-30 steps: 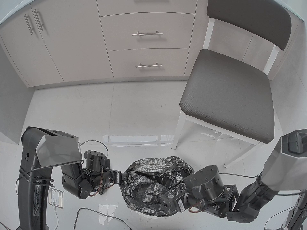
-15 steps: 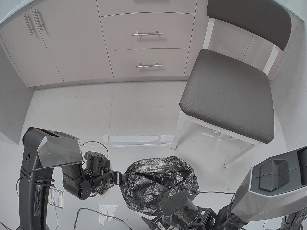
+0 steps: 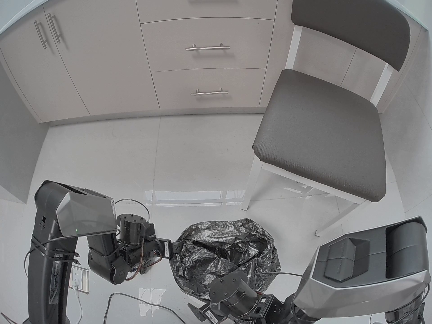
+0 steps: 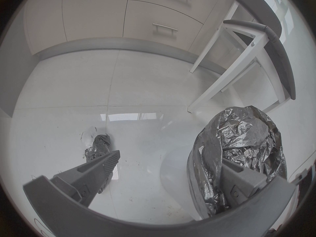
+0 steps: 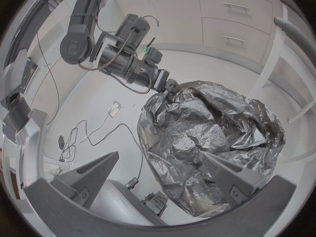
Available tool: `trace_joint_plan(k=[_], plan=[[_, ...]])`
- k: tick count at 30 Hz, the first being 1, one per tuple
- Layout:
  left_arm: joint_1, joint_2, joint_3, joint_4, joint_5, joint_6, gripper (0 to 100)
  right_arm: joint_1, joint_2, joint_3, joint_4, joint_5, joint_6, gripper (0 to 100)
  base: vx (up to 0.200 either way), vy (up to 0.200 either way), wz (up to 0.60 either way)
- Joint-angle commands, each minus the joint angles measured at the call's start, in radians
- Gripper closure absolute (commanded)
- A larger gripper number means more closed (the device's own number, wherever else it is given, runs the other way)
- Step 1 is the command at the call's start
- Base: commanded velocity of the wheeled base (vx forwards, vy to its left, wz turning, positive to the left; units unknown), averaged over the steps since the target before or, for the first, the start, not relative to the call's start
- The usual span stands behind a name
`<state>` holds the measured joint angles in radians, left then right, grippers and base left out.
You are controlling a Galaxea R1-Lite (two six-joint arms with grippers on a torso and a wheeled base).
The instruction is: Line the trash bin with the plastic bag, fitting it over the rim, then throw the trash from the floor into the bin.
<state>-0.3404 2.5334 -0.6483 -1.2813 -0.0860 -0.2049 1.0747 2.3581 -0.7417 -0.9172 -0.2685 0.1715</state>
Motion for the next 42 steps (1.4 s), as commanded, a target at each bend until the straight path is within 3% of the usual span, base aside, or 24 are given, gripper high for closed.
trace_joint_plan(k=[1, 13, 21, 42], plan=[[0.000, 0.008, 0.002, -0.004, -0.001, -0.001, 0, 0.010, 0.052, -0.021, -0.002, 0.002, 0.002, 0, 0.000, 0.000, 0.00], [0.000, 0.008, 0.001, -0.001, -0.001, -0.002, 0, 0.041, 0.095, -0.074, -0.003, 0.029, 0.011, 0, 0.000, 0.000, 0.00], [0.000, 0.008, 0.001, -0.004, -0.001, -0.002, 0, 0.119, 0.115, -0.059, -0.003, 0.031, 0.085, 0, 0.000, 0.000, 0.00], [0.003, 0.008, -0.001, -0.004, -0.003, -0.005, 0, 0.209, 0.130, -0.061, 0.006, 0.104, 0.200, 0, 0.000, 0.000, 0.00]])
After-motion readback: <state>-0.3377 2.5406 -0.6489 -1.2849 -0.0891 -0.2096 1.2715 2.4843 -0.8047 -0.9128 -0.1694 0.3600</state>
